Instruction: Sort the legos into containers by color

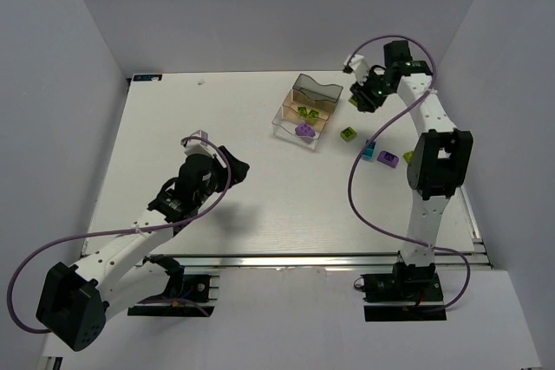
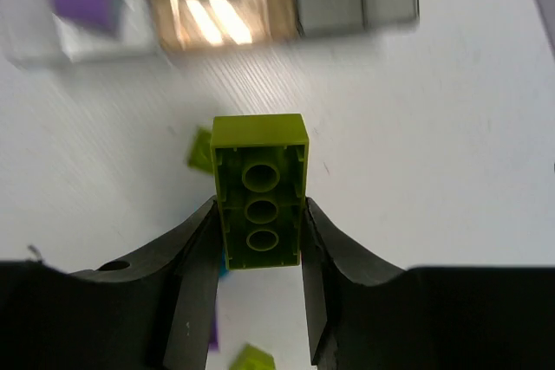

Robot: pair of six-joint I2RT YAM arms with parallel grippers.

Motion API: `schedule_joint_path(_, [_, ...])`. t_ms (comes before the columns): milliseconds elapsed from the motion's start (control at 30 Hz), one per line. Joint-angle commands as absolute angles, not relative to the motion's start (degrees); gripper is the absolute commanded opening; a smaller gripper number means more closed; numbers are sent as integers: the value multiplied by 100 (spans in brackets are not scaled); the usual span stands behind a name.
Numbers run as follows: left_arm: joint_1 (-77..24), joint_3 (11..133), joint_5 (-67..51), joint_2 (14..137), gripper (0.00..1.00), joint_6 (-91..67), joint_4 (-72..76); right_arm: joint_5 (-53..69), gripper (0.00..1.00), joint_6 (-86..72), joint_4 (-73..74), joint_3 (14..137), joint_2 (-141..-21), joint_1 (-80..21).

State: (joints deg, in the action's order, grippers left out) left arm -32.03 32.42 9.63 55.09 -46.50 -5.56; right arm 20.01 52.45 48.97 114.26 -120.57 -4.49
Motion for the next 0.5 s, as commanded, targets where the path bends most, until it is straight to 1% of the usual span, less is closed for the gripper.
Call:
schedule_joint_path(0, [-3191,3419,923,5432,76,-4605,-554,2882,0,4273,4432,11619,-11839,-869])
schedule_joint_path(200, [-3190,3358,932,5195,76,-4632,-703,2997,0,3394,3692,11935,-12242,-1282])
schedule_joint_path(267, [-3199,3349,949,5124,76,-4649,-799,2945,0,3375,3648,12172,-12496,-1371])
schedule_joint_path(400, [-3199,3314,984,4940,76,-4693,-923,2769,0,3375,3297,12199,-12717,-1529])
schedule_joint_path(467, [-3199,3217,801,4834,76,-4720,-801,2672,0,3401,3147,12269,-12936,-1547])
